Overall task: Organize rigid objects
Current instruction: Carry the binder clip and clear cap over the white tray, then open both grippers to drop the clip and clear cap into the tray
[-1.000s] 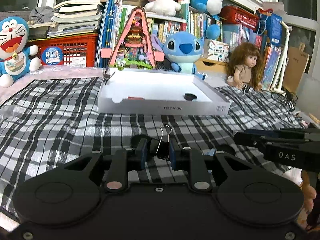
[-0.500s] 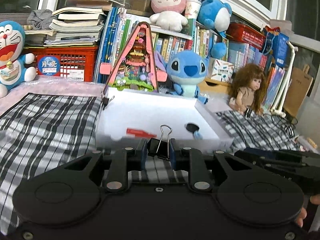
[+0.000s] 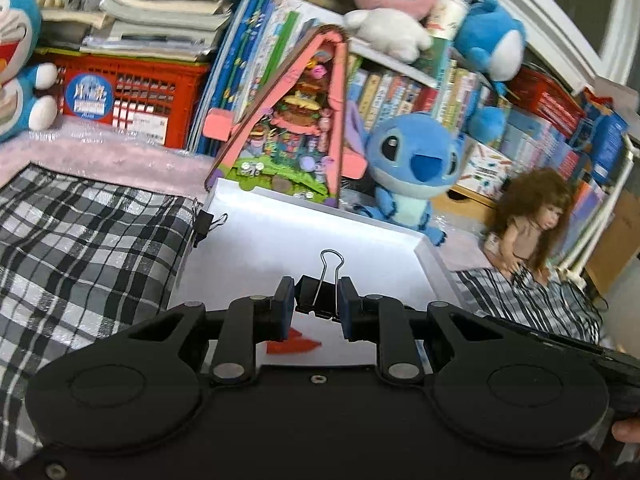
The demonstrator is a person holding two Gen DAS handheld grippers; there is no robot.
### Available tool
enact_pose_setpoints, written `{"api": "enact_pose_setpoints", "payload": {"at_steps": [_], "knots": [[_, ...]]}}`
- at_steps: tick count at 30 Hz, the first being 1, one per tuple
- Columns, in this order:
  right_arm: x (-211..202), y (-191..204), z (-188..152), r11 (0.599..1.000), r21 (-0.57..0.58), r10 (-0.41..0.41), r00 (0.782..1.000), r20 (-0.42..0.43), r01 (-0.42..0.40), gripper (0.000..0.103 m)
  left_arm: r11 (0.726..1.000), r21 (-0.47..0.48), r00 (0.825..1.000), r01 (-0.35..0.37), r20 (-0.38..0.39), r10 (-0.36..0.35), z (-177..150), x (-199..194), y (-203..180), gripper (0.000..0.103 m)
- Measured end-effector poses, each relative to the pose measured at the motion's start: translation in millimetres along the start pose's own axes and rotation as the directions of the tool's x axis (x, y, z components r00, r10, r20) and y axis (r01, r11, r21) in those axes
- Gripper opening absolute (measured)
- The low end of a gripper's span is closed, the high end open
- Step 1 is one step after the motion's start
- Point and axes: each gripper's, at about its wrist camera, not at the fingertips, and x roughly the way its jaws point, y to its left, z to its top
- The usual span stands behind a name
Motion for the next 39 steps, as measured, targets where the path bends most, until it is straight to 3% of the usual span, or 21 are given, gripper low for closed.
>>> {"api": "enact_pose_setpoints", "payload": {"at_steps": [11, 23, 39], "knots": [[67, -25, 26, 0.988, 0.145, -0.037, 0.995, -0.093, 0.051, 0.032, 0.998, -0.023, 0.997, -0.058, -0.044, 0.057, 2, 56, 7, 0.021], [110, -13, 28, 0.994, 0.067, -0.077, 0.984, -0.157, 0.089, 0.032, 0.995, -0.018, 0.993, -0.094, -0.072, 0.093, -2, 79, 17, 0.021], [126, -11, 22, 0.993, 0.043, -0.104, 0.976, -0.189, 0.114, 0.032, 0.995, -0.009, 0.991, -0.099, -0.089, 0.098, -8, 90, 16, 0.02]]}}
